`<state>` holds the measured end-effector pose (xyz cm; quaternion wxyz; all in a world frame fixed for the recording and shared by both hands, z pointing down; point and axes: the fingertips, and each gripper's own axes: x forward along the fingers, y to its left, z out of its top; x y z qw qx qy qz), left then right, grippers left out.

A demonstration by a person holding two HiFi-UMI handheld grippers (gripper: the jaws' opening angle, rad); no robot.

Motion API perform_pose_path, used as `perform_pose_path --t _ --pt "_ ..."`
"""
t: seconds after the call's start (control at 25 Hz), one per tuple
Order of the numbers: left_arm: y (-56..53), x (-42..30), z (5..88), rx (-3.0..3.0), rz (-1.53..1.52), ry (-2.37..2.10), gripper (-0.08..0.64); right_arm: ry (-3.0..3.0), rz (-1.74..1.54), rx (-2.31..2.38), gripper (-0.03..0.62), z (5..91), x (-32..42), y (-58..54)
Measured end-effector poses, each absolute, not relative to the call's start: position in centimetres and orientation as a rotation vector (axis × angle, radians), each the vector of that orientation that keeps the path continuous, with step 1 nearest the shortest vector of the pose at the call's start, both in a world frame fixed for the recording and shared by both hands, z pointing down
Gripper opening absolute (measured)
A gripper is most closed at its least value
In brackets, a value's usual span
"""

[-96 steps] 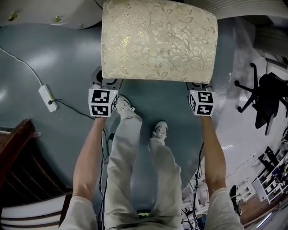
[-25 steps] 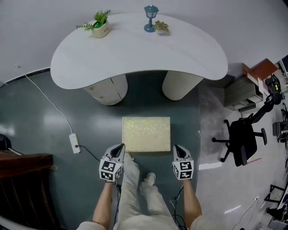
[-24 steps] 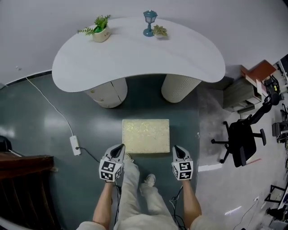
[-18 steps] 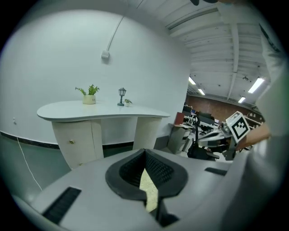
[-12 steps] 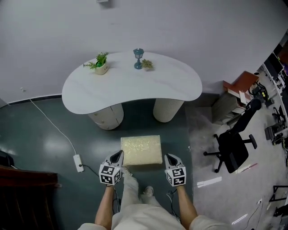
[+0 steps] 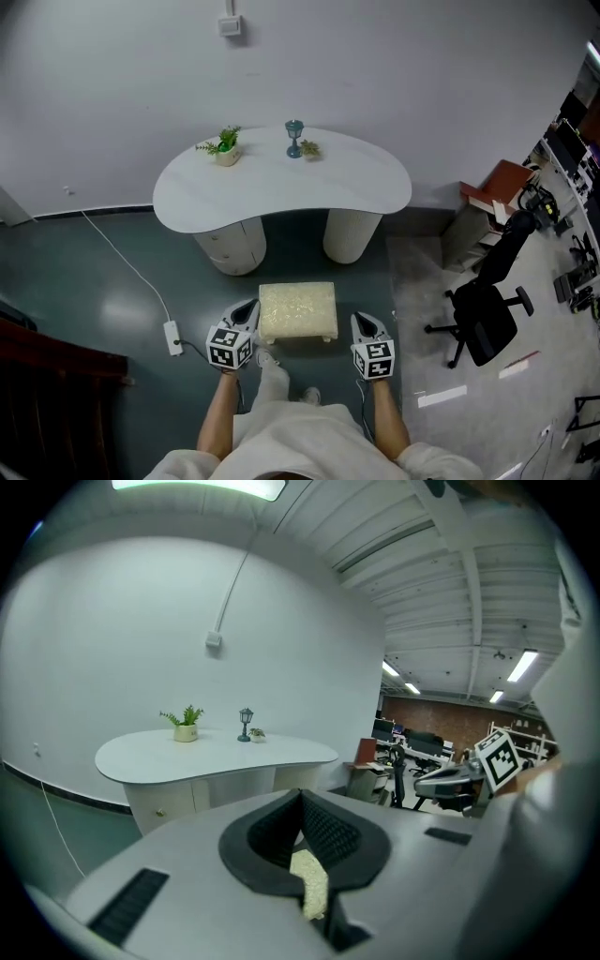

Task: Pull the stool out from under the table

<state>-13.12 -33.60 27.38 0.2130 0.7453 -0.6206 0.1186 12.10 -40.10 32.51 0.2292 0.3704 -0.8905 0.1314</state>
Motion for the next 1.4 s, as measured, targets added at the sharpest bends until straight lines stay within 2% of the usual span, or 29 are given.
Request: perform_pose_path --t 0.48,1.4 --pt "-29.6 -10.2 23.3 2.111 0.317 -1.775 0.011 -2.497 0.279 1.046 -0.005 27.8 15.4 -36.5" --pt "-27.3 -9.2 23.8 2.087 0.311 -1.787 0.011 -2.502 0.276 1.005 -0.005 27.9 15.2 -35.0"
